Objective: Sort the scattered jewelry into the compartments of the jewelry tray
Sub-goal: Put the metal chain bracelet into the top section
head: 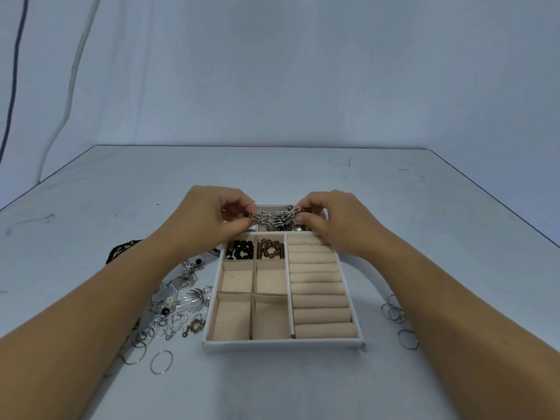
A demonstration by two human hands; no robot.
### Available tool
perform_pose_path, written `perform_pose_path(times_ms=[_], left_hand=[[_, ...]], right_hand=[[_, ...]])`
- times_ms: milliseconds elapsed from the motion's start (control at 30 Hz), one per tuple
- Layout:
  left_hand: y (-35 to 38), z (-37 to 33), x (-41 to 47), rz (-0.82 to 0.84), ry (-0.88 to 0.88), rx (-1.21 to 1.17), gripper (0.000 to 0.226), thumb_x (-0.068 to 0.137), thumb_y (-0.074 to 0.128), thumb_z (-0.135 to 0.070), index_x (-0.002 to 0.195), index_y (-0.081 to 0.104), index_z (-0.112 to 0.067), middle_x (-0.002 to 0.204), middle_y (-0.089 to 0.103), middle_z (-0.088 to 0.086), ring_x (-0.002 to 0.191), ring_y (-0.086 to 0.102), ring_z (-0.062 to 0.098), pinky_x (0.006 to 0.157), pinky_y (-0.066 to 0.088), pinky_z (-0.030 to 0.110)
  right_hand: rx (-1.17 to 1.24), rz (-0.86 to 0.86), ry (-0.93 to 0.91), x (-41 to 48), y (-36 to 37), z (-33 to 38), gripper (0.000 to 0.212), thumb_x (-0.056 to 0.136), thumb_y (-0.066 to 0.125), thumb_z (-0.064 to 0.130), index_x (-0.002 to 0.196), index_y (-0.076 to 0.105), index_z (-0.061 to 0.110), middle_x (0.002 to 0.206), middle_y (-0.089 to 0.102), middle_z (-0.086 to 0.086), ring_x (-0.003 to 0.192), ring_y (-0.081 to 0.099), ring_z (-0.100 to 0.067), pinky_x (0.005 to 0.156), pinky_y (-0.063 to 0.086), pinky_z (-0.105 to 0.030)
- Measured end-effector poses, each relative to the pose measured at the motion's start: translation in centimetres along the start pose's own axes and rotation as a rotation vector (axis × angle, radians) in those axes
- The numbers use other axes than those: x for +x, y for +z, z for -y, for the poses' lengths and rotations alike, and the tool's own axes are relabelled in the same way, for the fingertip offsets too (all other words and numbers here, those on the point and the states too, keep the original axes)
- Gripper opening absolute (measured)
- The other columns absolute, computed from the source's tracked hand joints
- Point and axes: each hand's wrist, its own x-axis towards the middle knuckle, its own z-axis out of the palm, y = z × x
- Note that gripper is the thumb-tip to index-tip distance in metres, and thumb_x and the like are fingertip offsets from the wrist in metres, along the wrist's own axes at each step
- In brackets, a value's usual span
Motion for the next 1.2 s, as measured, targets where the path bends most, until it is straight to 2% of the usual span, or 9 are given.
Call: perform_pose_path(times_ms=[200, 300, 367, 500, 600, 800, 867, 967, 1200], left_hand=[[-0.1, 0.1, 0.3, 0.029, 0.055, 0.140, 0.020, 0.075, 0.077, -0.017, 0.082, 0.072, -0.035, 0.078, 0.069, -0.016, 0.076, 0.064, 0.005, 0.073, 0.052, 0.022], [-0.2, 0.2, 0.4, 0.054, 0.041, 0.167, 0.013, 0.075, 0.077, -0.027, 0.085, 0.073, -0.034, 0.083, 0.069, -0.018, 0.080, 0.064, 0.008, 0.078, 0.050, 0.027], [-0.2, 0.3, 0.5, 0.065, 0.037, 0.153, 0.012, 0.076, 0.077, -0.027, 0.085, 0.074, -0.034, 0.085, 0.071, -0.018, 0.086, 0.062, 0.000, 0.080, 0.047, 0.023], [-0.2, 0.5, 0.7, 0.080, 0.037, 0.138, 0.011, 0.076, 0.076, -0.028, 0.084, 0.073, -0.035, 0.086, 0.071, -0.016, 0.090, 0.060, -0.003, 0.079, 0.040, 0.015], [-0.2, 0.6, 0.7, 0.076, 0.040, 0.141, 0.010, 0.076, 0.076, -0.028, 0.084, 0.073, -0.034, 0.087, 0.071, -0.015, 0.091, 0.060, -0.003, 0.082, 0.042, 0.017], [-0.2, 0.6, 0.8, 0.099, 0.050, 0.200, 0.012, 0.080, 0.073, -0.028, 0.089, 0.072, -0.036, 0.092, 0.068, -0.016, 0.101, 0.055, 0.004, 0.088, 0.041, 0.027], [-0.2, 0.6, 1.0, 0.153, 0.083, 0.263, 0.013, 0.084, 0.069, -0.028, 0.094, 0.072, -0.036, 0.096, 0.065, -0.017, 0.108, 0.045, 0.007, 0.089, 0.035, 0.027], [-0.3, 0.8, 0.9, 0.194, 0.118, 0.303, 0.014, 0.086, 0.065, -0.035, 0.099, 0.072, -0.036, 0.104, 0.060, -0.017, 0.111, 0.038, 0.012, 0.092, 0.032, 0.030], [-0.1, 0.8, 0.5, 0.081, 0.128, 0.242, 0.025, 0.077, 0.064, -0.049, 0.100, 0.068, -0.038, 0.103, 0.060, -0.012, 0.107, 0.044, 0.012, 0.087, 0.033, 0.028]], right_hand=[[-0.052, 0.014, -0.012, 0.1, -0.1, -0.1, 0.013, 0.086, 0.066, 0.034, 0.095, 0.071, 0.026, 0.067, 0.065, 0.008, 0.052, 0.053, 0.008, 0.080, 0.046, -0.034], [-0.081, 0.033, -0.009, 0.1, -0.2, -0.1, 0.013, 0.084, 0.068, 0.036, 0.094, 0.072, 0.029, 0.072, 0.069, 0.006, 0.051, 0.056, 0.007, 0.087, 0.046, -0.037], [-0.086, 0.039, -0.002, 0.1, -0.3, -0.1, 0.013, 0.083, 0.069, 0.037, 0.094, 0.071, 0.031, 0.076, 0.072, 0.005, 0.053, 0.059, 0.002, 0.090, 0.045, -0.036], [-0.105, 0.039, 0.012, 0.1, -0.3, 0.1, 0.011, 0.084, 0.067, 0.037, 0.092, 0.071, 0.031, 0.075, 0.071, 0.004, 0.058, 0.061, -0.003, 0.087, 0.044, -0.034], [-0.079, 0.033, 0.008, 0.0, -0.3, 0.4, 0.008, 0.087, 0.064, 0.033, 0.087, 0.070, 0.027, 0.070, 0.070, 0.002, 0.052, 0.061, -0.007, 0.081, 0.046, -0.032], [-0.105, -0.020, -0.038, -0.3, -1.0, 1.9, 0.011, 0.091, 0.059, 0.028, 0.094, 0.068, 0.023, 0.081, 0.067, 0.008, 0.085, 0.058, -0.010, 0.087, 0.043, -0.035], [-0.098, -0.029, -0.041, -0.4, -1.0, 2.1, 0.011, 0.091, 0.059, 0.028, 0.096, 0.068, 0.023, 0.080, 0.063, 0.013, 0.086, 0.057, -0.009, 0.088, 0.042, -0.033], [-0.106, -0.021, -0.043, -0.4, -0.9, 2.2, 0.011, 0.091, 0.059, 0.028, 0.095, 0.068, 0.024, 0.083, 0.068, 0.007, 0.086, 0.058, -0.009, 0.088, 0.044, -0.036], [-0.119, -0.032, -0.059, -0.3, -0.7, 2.3, 0.010, 0.090, 0.060, 0.030, 0.094, 0.068, 0.026, 0.083, 0.070, 0.004, 0.085, 0.060, -0.010, 0.088, 0.045, -0.041]])
